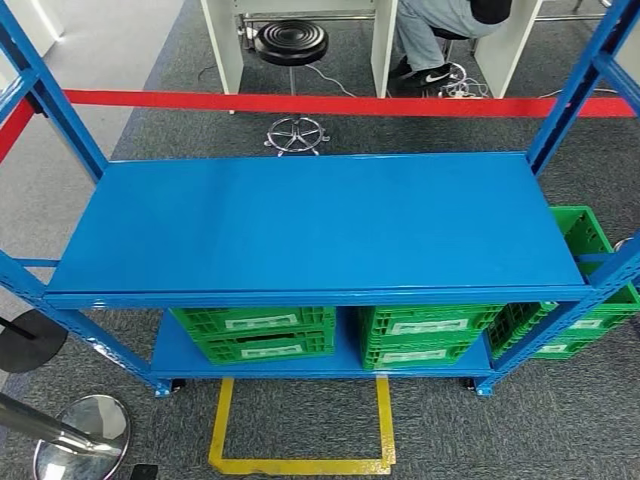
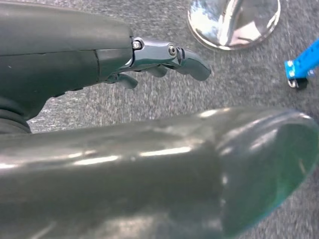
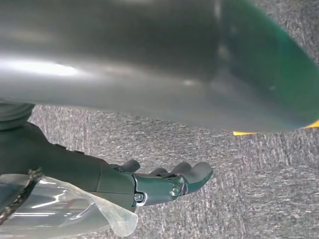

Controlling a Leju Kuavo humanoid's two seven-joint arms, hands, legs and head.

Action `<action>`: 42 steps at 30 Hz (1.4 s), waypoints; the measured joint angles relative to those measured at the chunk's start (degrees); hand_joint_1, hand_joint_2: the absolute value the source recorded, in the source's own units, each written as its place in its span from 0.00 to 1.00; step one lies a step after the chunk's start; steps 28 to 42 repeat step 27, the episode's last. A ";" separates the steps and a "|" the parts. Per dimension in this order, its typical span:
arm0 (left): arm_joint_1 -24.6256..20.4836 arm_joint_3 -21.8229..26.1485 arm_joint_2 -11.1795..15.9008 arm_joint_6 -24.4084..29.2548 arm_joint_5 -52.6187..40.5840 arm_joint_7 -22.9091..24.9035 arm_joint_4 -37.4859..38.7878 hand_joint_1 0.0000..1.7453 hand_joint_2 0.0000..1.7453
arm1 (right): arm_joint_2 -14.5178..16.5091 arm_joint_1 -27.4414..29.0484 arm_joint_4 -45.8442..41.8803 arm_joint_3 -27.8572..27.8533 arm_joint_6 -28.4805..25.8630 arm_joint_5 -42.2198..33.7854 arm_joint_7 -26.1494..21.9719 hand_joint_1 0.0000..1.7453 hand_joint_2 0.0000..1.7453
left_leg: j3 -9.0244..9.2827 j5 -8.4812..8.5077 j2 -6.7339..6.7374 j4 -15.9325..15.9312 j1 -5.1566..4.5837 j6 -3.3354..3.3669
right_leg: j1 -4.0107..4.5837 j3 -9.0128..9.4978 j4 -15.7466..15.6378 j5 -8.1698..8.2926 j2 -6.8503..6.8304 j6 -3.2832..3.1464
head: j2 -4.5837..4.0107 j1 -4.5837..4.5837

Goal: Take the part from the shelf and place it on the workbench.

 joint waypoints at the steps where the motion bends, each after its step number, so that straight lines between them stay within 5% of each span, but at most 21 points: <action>1: 0.04 0.01 -0.02 -0.01 0.01 -0.02 0.00 0.00 0.00 | -0.01 -0.10 0.02 -0.01 0.00 0.00 0.01 0.00 0.00 | 0.33 -0.14 -0.03 -0.49 0.15 0.11 | -0.02 0.22 -0.22 -0.14 -0.12 0.26 | 0.00 0.01; 5: 0.05 0.06 -0.05 -0.03 -0.07 -0.35 0.01 0.00 0.00 | -0.18 -0.42 0.13 -0.03 -0.06 -0.01 0.02 0.00 0.00 | 1.88 -0.37 -0.28 -1.76 0.24 -0.38 | 0.19 1.90 -0.73 1.02 0.01 0.18 | 0.00 0.17; 12: -0.07 0.09 -0.15 -0.09 -0.39 -0.43 0.01 0.00 0.00 | -0.31 -0.48 0.18 -0.08 -0.13 -0.03 0.04 0.00 0.00 | 2.10 -1.06 -0.18 -1.67 -0.03 0.00 | -0.04 2.67 -2.55 0.07 -0.01 0.25 | 0.00 0.22; 16: -0.03 0.09 -0.13 -0.15 -0.41 -0.43 0.01 0.00 1.00 | -0.35 -0.46 0.18 -0.13 -0.17 -0.13 0.05 0.00 0.00 | 2.18 -1.12 -0.16 -1.67 -0.09 0.11 | -0.11 2.80 -2.93 -0.11 -0.03 0.52 | 0.00 0.22; 17: -0.01 0.09 -0.13 -0.15 -0.41 -0.43 0.01 0.00 1.00 | -0.35 -0.44 0.19 -0.14 -0.18 -0.16 0.08 0.00 0.00 | 2.20 -1.11 -0.16 -1.67 -0.09 0.10 | -0.11 2.82 -2.93 -0.09 -0.03 0.55 | 0.00 0.21; 21: 0.02 0.10 -0.12 -0.32 -0.62 -0.08 0.01 0.00 1.00 | -0.35 -0.43 0.23 -0.17 -0.53 -0.08 0.41 0.00 1.00 | 2.39 -1.10 -0.15 -1.68 -0.07 0.10 | -0.09 2.98 -2.93 -0.06 -0.04 0.60 | 0.00 0.21; 25: 0.06 0.07 -0.10 -2.24 -2.06 1.61 0.04 0.00 1.00 | -0.35 -0.45 0.25 -0.14 -2.00 0.69 1.44 0.00 1.00 | 2.48 -1.10 -0.16 -1.70 0.00 0.10 | 0.00 3.07 -2.93 -0.07 -0.06 0.60 | 0.00 0.20; 26: 0.07 0.07 -0.11 -2.87 -1.99 1.56 0.04 0.00 0.75 | -0.35 -0.46 0.25 -0.14 -1.94 0.63 1.44 0.00 0.75 | 2.48 -1.10 -0.16 -1.70 0.03 0.09 | 0.03 3.07 -2.93 -0.08 -0.07 0.60 | 0.00 0.21; 27: 0.08 0.07 -0.11 -3.21 -1.93 1.52 0.05 0.00 0.67 | -0.35 -0.46 0.25 -0.15 -1.90 0.60 1.43 0.00 0.67 | 2.48 -1.10 -0.16 -1.70 0.05 0.09 | 0.04 3.07 -2.93 -0.08 -0.07 0.59 | 0.00 0.21; 42: 0.08 0.07 -0.11 -3.21 -1.93 1.52 0.05 0.00 0.67 | -0.35 -0.46 0.25 -0.15 -1.90 0.60 1.43 0.00 0.67 | 2.48 -1.10 -0.16 -1.70 0.05 0.09 | 0.04 3.07 -2.93 -0.08 -0.07 0.59 | 0.00 0.21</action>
